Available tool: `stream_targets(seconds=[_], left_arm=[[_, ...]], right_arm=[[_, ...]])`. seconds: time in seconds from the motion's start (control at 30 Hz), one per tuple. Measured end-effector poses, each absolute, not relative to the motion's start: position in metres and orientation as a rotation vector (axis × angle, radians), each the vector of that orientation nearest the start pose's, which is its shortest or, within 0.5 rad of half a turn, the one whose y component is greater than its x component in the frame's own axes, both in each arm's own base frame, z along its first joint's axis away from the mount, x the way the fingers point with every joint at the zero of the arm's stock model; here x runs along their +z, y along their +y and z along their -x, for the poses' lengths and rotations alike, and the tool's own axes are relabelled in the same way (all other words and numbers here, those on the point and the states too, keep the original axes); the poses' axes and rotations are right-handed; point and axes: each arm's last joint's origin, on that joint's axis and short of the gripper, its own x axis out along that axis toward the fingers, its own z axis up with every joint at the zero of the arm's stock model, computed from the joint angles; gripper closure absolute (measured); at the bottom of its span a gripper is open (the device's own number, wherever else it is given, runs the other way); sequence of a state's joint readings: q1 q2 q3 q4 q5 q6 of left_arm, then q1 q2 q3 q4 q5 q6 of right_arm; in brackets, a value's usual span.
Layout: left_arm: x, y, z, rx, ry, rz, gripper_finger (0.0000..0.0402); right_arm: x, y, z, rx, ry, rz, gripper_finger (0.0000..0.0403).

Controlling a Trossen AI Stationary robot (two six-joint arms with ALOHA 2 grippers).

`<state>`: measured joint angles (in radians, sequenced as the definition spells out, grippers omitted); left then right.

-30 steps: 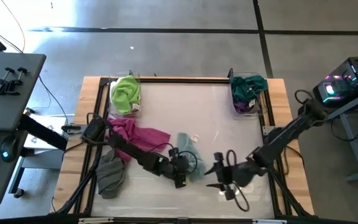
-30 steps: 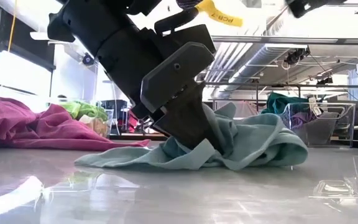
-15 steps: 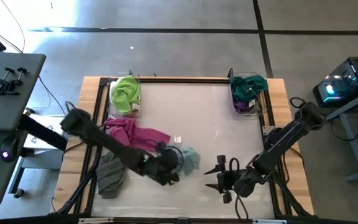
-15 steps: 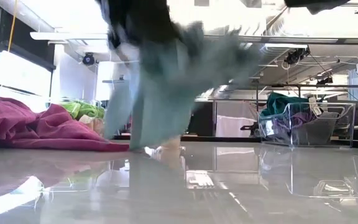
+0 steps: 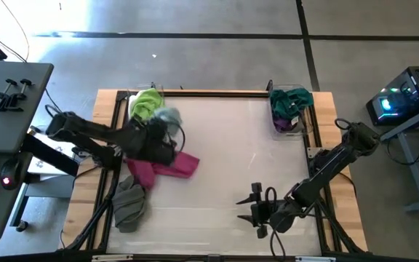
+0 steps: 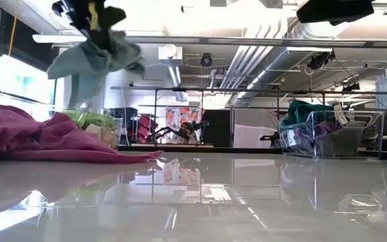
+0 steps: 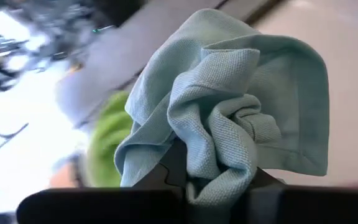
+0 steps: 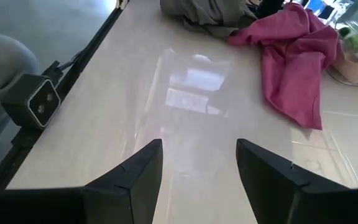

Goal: Sort towels by color in basket
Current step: Put the light blue towel into the left transparent bin

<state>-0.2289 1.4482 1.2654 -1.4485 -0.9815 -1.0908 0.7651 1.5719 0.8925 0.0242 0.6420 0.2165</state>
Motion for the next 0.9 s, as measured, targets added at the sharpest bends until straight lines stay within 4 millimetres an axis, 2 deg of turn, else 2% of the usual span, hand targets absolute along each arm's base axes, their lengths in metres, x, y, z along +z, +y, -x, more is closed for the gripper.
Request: stream_targets(seconds=[0.2, 0.33, 0.43, 0.57, 0.67, 0.77, 0.9], left_arm=[[0.295, 0.025, -0.213, 1.313, 0.944, -0.097, 0.0377], [0.273, 0.058, -0.201, 1.365, 1.059, -0.020, 0.0382], [0.251, 0.077, -0.197, 1.313, 1.127, 0.052, 0.0378], [0.223, 0.097, -0.193, 1.189, 1.208, 0.175, 0.0374], [0.210, 0.106, -0.188, 1.158, 1.219, 0.233, 0.0370], [0.209, 0.114, -0.187, 1.107, 1.201, 0.285, 0.0346], [0.215, 0.124, -0.187, 1.015, 1.173, 0.430, 0.0280]], right_arm=[[0.205, 0.206, -0.246, 0.047, 0.509, 0.216, 0.0203], [0.205, 0.203, -0.248, 0.039, 0.510, 0.214, 0.0203], [0.205, 0.203, -0.249, 0.037, 0.510, 0.213, 0.0203], [0.205, 0.203, -0.249, 0.038, 0.510, 0.215, 0.0203], [0.205, 0.203, -0.249, 0.038, 0.510, 0.215, 0.0203], [0.205, 0.203, -0.249, 0.038, 0.510, 0.215, 0.0203], [0.205, 0.203, -0.249, 0.040, 0.513, 0.197, 0.0203]])
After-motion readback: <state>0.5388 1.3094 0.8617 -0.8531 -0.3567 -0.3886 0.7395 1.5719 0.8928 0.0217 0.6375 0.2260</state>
